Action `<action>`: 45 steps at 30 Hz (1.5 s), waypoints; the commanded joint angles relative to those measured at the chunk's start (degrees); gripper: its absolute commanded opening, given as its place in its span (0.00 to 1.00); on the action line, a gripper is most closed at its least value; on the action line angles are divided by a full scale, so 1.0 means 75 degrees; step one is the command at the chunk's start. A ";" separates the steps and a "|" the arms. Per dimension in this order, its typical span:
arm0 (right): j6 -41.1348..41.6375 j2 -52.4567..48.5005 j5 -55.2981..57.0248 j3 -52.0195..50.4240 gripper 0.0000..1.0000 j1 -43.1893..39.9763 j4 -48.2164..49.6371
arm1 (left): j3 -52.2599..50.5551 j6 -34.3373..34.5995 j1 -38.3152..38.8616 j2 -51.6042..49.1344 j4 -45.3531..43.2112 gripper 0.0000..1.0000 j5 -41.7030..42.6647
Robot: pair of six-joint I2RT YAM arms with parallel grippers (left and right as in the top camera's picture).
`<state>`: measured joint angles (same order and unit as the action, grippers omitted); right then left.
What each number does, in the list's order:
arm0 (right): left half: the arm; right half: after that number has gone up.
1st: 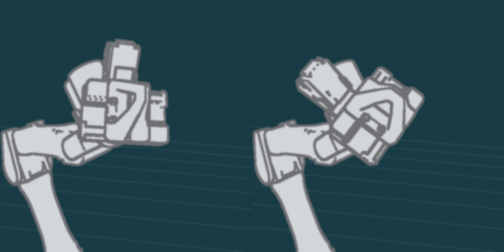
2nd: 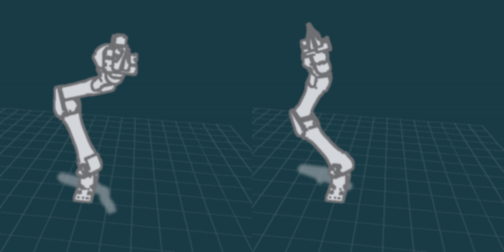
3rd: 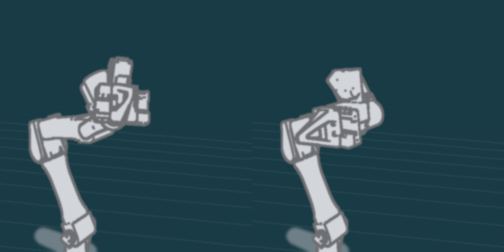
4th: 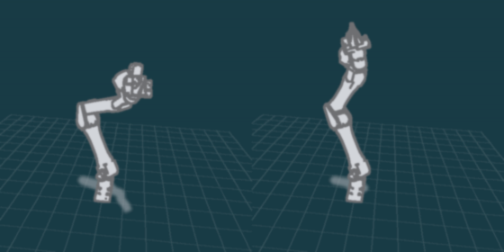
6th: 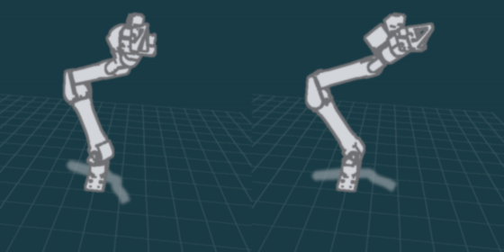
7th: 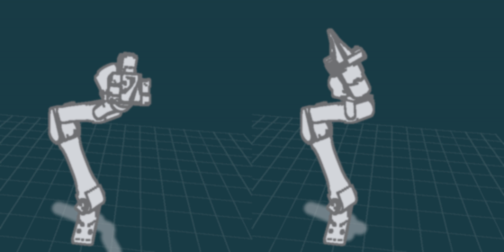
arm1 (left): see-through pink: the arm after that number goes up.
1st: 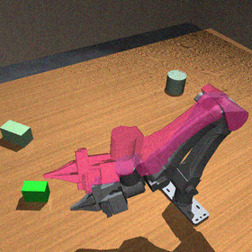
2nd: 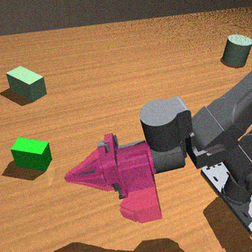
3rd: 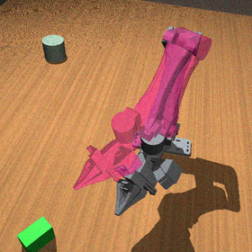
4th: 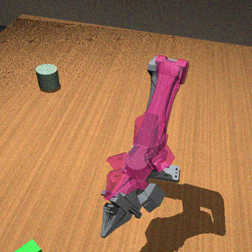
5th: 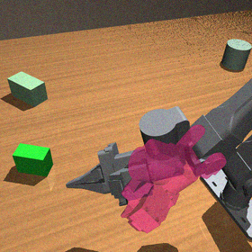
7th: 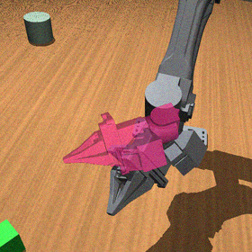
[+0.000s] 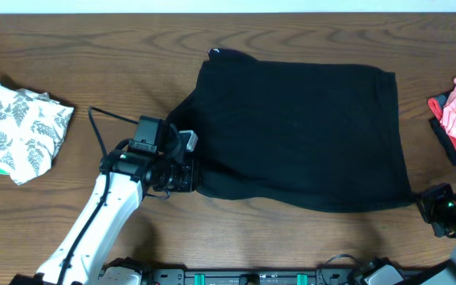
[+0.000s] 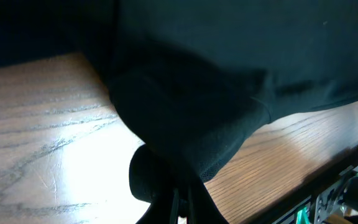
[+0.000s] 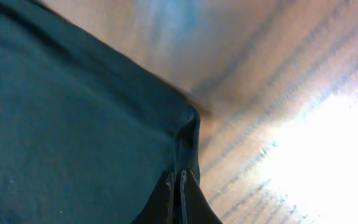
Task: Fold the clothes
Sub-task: 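Fold the shirt's bottom half upward over the top with the left gripper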
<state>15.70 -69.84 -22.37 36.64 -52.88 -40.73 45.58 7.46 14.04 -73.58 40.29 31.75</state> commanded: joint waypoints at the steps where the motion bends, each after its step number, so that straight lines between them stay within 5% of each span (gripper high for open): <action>1: 0.0087 0.0452 -0.0102 0.0149 0.01 0.0128 0.0035 | 0.0169 0.0047 0.0003 0.0210 -0.0093 0.06 0.0076; 31: 0.0568 0.0522 0.1014 0.0224 0.01 0.2535 0.3022 | 0.0169 0.0796 0.0003 0.0265 -0.3736 0.06 -0.1405; 45: 0.0877 -0.1075 0.1440 0.0224 0.01 0.2661 0.4255 | 0.0169 0.0793 0.0003 -0.0752 -0.4444 0.06 -0.1655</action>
<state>21.12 -75.24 -12.91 37.19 -33.39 -9.80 45.69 13.50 14.04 -77.14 7.60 20.56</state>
